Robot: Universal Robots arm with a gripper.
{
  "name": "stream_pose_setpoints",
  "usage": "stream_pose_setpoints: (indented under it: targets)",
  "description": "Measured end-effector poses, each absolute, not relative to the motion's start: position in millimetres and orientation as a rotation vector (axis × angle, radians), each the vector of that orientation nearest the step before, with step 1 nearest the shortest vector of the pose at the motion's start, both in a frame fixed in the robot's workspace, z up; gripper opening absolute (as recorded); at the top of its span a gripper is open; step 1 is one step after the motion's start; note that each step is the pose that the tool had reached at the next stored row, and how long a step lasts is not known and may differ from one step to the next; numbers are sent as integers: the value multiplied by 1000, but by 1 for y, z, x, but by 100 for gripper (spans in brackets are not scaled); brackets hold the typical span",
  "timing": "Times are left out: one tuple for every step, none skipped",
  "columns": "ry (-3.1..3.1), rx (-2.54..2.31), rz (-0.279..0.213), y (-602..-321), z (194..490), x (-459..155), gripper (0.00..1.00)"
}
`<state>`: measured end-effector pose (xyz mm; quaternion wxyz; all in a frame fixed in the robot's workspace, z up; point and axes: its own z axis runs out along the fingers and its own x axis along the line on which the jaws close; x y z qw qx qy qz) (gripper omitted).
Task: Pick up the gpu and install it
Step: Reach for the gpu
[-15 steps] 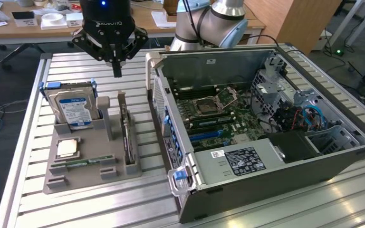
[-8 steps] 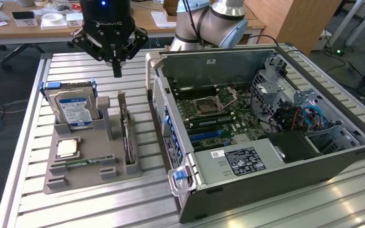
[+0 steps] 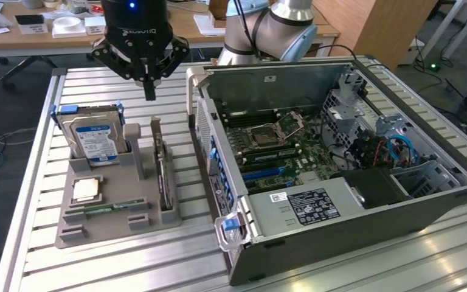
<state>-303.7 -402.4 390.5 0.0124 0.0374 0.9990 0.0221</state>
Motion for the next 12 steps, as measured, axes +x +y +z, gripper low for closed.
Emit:
stream_pose_setpoints:
  targets:
    - [3114, 117, 69, -404, 390, -304, 11]
    - [3114, 117, 69, -405, 391, -304, 11]
    - [3114, 117, 69, -406, 391, -304, 11]
    - [3114, 117, 69, -408, 391, -305, 11]
    - [3114, 117, 69, -410, 391, -305, 11]
    - [3114, 117, 69, -411, 391, -306, 11]
    - [3114, 117, 69, -413, 391, -306, 11]
    - [3114, 117, 69, -415, 391, -306, 11]
    - [3114, 116, 69, -417, 391, -307, 11]
    - [3114, 117, 69, -419, 391, -307, 11]
    - [3114, 117, 69, -421, 391, -308, 11]
    - [3114, 117, 69, -423, 391, -308, 11]
